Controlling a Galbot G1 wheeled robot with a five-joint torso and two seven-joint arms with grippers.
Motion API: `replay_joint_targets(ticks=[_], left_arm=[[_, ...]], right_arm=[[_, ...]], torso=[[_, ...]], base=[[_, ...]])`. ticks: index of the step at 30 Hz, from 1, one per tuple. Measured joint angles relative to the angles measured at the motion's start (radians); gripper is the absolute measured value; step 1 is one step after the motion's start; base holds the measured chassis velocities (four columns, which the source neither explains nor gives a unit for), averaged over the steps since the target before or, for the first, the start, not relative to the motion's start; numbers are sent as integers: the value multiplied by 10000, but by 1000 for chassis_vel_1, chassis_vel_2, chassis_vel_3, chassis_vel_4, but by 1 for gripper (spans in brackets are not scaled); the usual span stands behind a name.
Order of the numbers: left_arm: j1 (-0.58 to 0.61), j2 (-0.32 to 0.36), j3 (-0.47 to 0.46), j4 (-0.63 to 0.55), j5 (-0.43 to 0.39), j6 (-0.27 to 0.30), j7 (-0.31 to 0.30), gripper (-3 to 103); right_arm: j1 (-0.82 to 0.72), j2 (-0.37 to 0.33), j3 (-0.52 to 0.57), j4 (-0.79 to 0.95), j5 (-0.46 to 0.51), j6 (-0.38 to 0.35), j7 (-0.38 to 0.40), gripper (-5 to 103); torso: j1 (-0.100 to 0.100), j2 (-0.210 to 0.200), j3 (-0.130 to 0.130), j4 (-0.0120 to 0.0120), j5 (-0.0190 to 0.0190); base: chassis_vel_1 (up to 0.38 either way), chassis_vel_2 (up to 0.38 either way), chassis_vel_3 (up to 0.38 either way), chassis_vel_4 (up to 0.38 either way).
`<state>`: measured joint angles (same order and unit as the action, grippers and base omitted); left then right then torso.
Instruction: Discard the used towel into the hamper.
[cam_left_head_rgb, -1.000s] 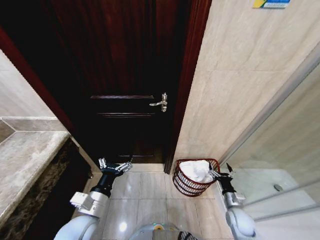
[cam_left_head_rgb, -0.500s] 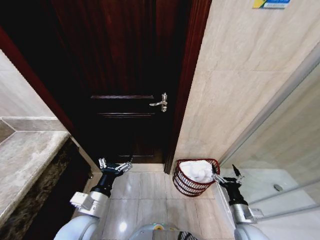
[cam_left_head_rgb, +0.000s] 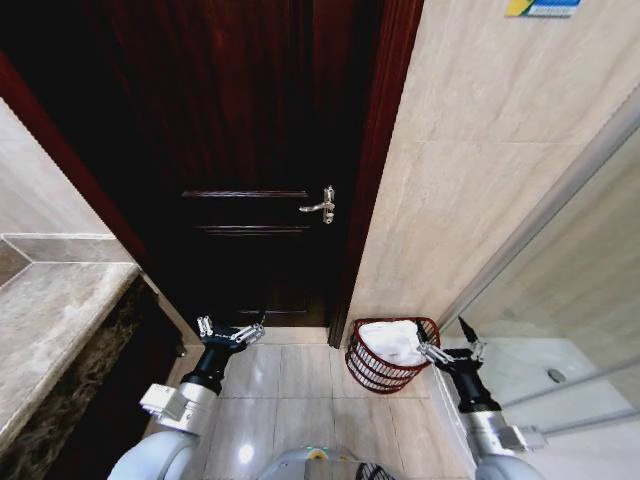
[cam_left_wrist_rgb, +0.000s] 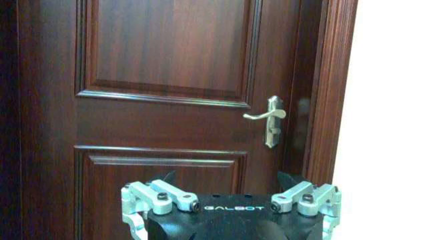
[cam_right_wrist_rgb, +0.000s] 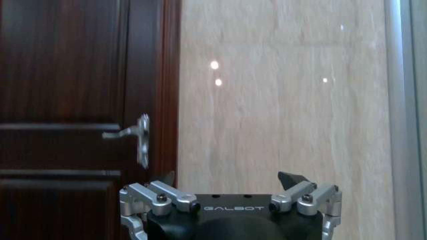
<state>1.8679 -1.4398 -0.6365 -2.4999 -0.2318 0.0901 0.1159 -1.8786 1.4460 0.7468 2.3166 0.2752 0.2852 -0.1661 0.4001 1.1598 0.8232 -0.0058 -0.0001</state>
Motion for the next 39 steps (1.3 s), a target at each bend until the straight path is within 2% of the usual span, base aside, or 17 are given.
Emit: replay_joint_targets(ticks=[17, 39], left_arm=[[0, 0, 0, 0, 0, 0, 0, 99], [0, 0, 0, 0, 0, 0, 0, 99]], right_arm=[[-261, 9, 37, 809, 154, 364, 525, 100], [-259, -4, 26, 790, 165, 381, 539, 100]], torso=[[1, 0, 0, 0, 1], [1, -1, 0, 0, 1]], base=[[0, 0, 0, 0], [0, 0, 0, 0]])
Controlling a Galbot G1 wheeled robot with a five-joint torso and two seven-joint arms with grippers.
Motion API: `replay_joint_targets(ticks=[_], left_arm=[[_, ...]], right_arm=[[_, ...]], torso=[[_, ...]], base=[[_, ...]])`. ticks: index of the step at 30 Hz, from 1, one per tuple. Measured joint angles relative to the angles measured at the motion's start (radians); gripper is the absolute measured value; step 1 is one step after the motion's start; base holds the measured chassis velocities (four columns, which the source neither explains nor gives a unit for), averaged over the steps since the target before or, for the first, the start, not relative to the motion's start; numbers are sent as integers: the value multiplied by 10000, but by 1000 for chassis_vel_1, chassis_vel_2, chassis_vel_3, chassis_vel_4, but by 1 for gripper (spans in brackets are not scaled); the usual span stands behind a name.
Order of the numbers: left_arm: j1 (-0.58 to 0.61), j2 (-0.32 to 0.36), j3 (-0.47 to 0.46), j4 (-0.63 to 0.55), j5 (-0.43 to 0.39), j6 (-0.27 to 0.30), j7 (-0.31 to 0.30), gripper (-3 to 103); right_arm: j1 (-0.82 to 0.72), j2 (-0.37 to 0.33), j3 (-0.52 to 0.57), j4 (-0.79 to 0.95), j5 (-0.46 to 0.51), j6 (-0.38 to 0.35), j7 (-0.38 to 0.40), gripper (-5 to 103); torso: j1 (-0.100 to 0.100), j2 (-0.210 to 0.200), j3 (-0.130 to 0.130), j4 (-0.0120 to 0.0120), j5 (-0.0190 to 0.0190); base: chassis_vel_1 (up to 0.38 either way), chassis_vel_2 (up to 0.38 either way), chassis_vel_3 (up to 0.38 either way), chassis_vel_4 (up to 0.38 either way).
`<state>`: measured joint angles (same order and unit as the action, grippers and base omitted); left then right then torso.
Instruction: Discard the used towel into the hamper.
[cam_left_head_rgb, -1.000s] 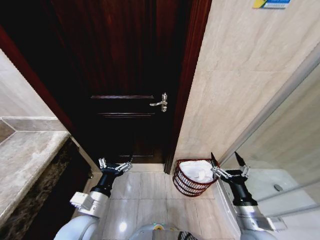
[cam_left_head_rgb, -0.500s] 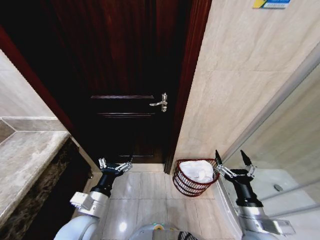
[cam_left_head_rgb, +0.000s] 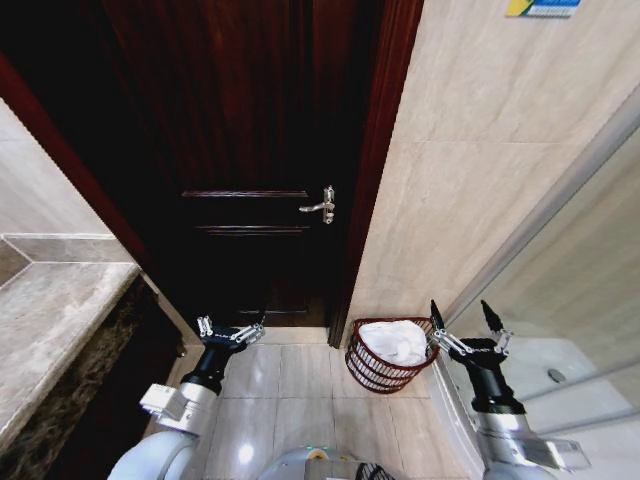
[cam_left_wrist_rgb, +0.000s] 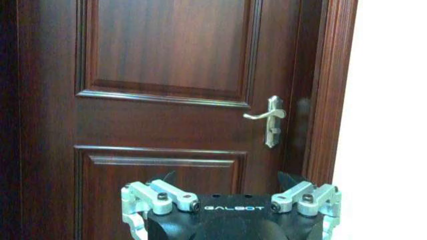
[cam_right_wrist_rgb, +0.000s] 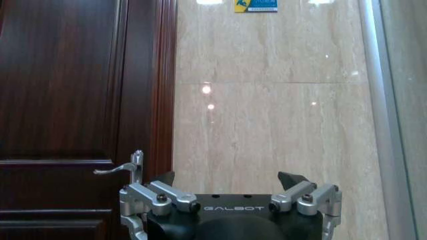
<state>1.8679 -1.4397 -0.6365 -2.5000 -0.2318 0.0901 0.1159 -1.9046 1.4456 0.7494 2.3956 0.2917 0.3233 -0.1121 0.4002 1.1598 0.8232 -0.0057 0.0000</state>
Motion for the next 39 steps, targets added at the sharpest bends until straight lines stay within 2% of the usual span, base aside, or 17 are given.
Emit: replay_joint_targets(ticks=[11, 23, 39], left_arm=[[0, 0, 0, 0, 0, 0, 0, 99], [0, 0, 0, 0, 0, 0, 0, 99], [0, 0, 0, 0, 0, 0, 0, 99]], right_arm=[[6, 0, 0, -11, -1, -1, -2, 100], [7, -1, 0, -17, -2, -6, -7, 100], [7, -1, 0, -18, -3, -6, -8, 100]], torso=[[94, 200, 106, 2, 0], [350, 759, 408, 2, 0], [372, 809, 438, 2, 2]], base=[[0, 0, 0, 0], [0, 0, 0, 0], [3, 2, -3, -4]])
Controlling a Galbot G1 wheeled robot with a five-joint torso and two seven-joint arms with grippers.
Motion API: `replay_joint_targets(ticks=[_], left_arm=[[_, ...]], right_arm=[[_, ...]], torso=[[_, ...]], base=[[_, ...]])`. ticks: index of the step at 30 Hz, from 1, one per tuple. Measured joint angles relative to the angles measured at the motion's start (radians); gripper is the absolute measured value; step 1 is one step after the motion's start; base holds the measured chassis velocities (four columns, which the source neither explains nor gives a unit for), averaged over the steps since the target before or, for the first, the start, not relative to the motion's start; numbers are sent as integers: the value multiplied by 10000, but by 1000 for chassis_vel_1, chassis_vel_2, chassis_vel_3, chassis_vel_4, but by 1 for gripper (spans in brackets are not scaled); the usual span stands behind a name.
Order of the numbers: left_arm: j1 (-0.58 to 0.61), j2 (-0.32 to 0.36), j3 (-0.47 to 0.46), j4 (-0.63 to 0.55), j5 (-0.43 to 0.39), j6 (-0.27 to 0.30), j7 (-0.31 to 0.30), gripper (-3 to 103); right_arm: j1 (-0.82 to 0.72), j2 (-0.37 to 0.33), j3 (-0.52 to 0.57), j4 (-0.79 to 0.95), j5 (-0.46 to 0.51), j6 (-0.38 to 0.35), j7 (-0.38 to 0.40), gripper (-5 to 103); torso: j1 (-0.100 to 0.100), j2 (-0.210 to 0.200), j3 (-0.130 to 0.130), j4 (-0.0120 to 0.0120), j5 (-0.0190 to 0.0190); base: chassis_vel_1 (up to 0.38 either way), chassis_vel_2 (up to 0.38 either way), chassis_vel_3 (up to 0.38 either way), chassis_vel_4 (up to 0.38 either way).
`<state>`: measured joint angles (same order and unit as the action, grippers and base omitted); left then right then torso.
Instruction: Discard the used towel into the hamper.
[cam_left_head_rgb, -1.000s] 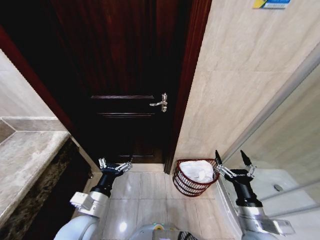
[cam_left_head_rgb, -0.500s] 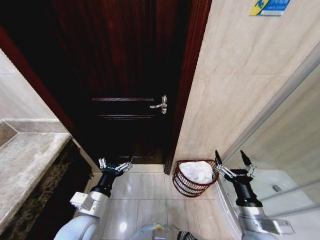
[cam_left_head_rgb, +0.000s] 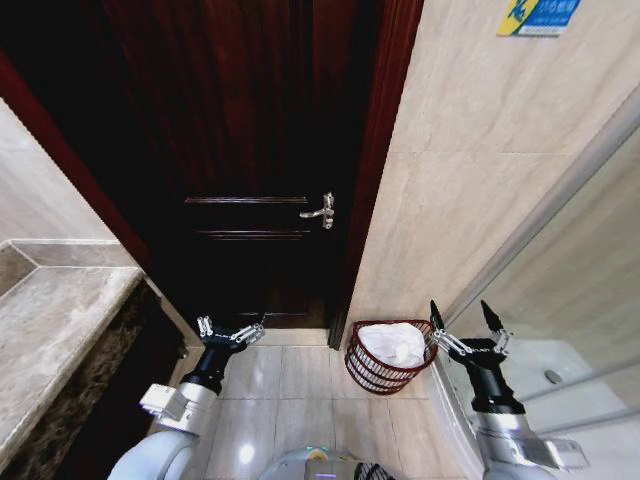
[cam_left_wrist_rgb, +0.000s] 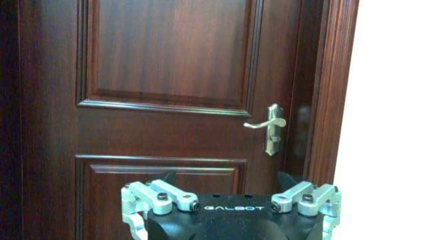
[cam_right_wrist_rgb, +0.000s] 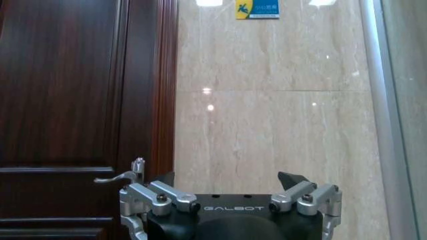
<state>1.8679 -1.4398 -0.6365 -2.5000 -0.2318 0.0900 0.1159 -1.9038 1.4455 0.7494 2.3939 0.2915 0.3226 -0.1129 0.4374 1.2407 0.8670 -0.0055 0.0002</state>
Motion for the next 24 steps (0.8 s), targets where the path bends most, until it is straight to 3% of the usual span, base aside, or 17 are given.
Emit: replay_joint_targets(ticks=[16, 24], left_arm=[[0, 9, -2, 0, 0, 0, 0, 99], [0, -1, 2, 0, 0, 0, 0, 99]], right_arm=[[0, 1, -3, -1, 0, -1, -2, 100], [0, 0, 1, -1, -1, -1, -2, 100]], torso=[[-17, -34, -19, 1, -8], [-20, -40, -22, 0, 2]], base=[[154, 133, -141, -140], [-32, -16, 35, 25]])
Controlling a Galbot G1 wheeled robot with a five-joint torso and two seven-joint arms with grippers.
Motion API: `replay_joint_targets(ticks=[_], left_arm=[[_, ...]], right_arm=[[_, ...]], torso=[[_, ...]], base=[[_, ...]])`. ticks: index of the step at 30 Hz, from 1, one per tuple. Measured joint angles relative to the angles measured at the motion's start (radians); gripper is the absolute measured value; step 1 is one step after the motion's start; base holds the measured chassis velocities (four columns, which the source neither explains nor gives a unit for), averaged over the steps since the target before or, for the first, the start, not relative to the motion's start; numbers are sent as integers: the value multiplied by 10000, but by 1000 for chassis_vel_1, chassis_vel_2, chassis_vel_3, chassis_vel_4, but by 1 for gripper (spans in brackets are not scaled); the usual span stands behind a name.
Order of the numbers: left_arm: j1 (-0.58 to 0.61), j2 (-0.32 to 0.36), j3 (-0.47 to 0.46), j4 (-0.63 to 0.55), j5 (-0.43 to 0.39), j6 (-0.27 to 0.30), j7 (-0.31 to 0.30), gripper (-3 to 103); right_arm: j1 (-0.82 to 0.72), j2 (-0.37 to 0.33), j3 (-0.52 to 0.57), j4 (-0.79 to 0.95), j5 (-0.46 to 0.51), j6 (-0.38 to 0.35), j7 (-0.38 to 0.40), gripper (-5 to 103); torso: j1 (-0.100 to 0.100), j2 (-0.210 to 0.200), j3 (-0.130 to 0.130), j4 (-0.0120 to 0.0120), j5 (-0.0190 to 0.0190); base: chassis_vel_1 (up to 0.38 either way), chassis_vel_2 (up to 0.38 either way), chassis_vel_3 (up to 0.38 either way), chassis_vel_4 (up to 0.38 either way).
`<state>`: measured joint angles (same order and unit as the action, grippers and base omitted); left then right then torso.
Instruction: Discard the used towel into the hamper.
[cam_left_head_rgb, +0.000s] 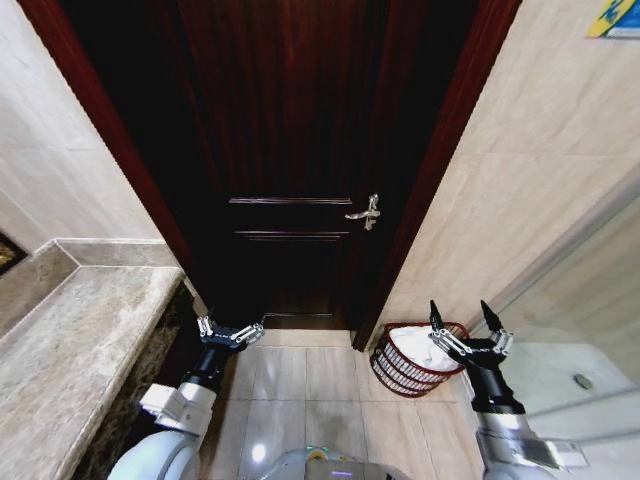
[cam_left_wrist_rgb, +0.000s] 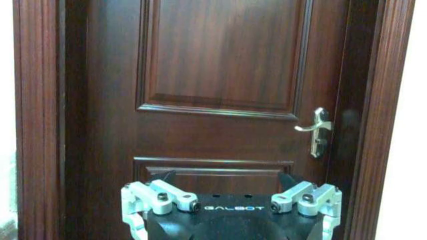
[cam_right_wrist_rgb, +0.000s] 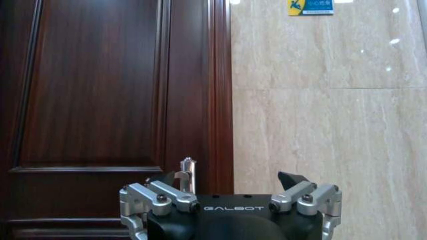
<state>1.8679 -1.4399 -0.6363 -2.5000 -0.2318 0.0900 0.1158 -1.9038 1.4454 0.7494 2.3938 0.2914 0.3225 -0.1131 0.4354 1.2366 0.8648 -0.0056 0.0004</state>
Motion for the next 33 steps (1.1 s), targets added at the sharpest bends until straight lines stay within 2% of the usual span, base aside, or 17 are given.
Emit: replay_joint_targets(ticks=[33], left_arm=[[0, 2, -3, 0, 0, 0, 0, 99]], right_arm=[[0, 0, -2, 0, 0, 0, 1, 100]], torso=[[-6, -13, -7, 0, -4]], base=[[16, 14, 11, 14]])
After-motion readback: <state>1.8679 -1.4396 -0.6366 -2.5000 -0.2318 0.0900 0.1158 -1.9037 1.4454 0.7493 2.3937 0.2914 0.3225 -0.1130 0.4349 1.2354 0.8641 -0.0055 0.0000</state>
